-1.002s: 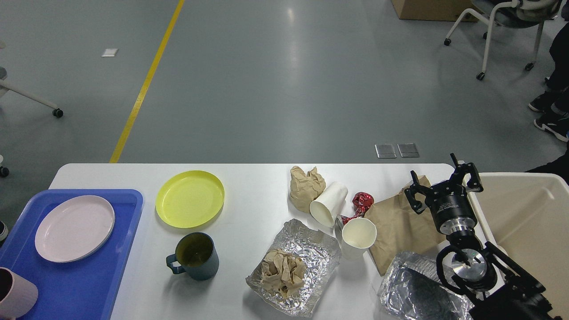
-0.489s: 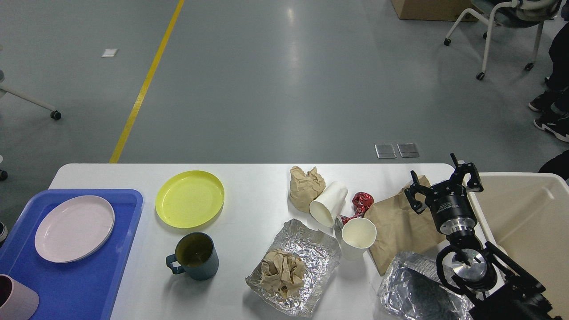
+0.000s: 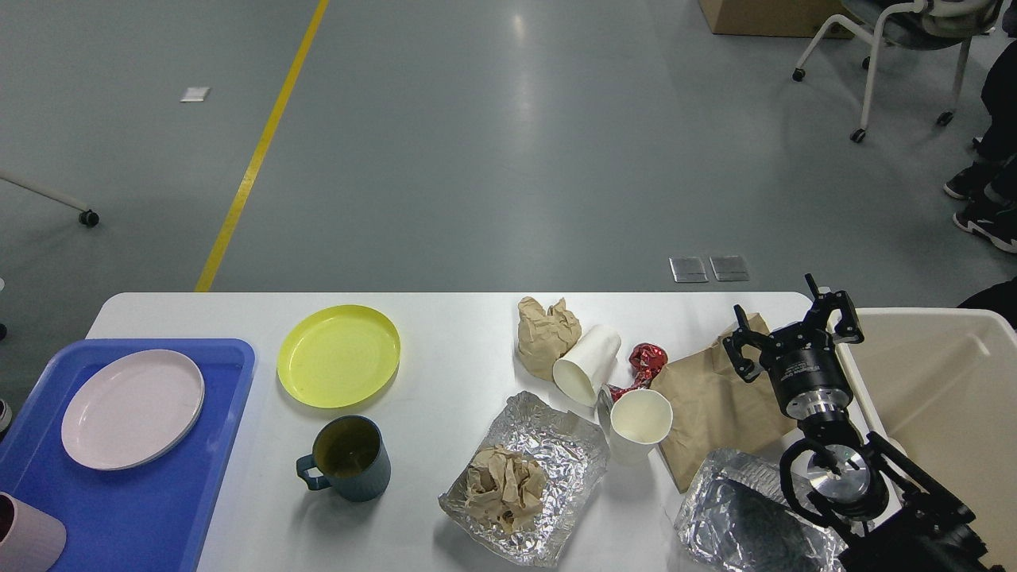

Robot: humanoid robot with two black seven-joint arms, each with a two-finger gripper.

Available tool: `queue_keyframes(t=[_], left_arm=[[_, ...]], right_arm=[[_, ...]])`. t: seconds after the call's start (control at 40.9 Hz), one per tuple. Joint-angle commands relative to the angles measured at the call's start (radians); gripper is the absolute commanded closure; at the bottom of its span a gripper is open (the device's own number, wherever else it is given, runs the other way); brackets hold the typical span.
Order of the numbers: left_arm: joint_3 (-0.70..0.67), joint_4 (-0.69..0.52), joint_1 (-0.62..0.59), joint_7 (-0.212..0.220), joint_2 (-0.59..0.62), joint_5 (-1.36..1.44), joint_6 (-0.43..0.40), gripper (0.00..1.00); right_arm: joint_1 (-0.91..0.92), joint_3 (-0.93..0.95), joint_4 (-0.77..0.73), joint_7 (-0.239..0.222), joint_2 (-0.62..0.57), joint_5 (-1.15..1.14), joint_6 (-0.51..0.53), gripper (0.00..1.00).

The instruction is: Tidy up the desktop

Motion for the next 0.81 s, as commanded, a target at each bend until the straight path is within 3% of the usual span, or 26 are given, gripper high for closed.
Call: queue_keyframes(t=[0.0,0.195,0.415,0.464,0.586,0.782], left_arm=[[0.074,-0.080,-0.094,0.003,0.034,0.000,-0.043,0.05],[0.343,-0.237,-0.378,0.002,0.040,-0.009,-0.073,0.05],[0.757,-0.471,-0.826,0.000,-0.006,-0.109,-0.073,0.04],[0.869,-0.540,-0.954,0.000,-0.076,-0.155,-0.073,0.04],[0.995,-0.637,-1.120,-0.001,-0.222,-0.227,-0.073,0.04],[1.053,-0.816,-1.363,-0.004,-0.441,-0.330,-0.073,0.04]], right_arm=[[0.000,0.000,0.000,0.000,0.000,0.000,0.000,0.00],[0.000,0.001,0.000,0.000,0.000,0.000,0.000,0.00],[0.001,0.001,0.000,0.000,0.000,0.000,0.000,0.00],[0.001,0.001,0.000,0.000,0.000,0.000,0.000,0.00],[0.000,0.001,0.000,0.000,0.000,0.000,0.000,0.00],[0.000,0.001,0.000,0.000,0.000,0.000,0.000,0.00]])
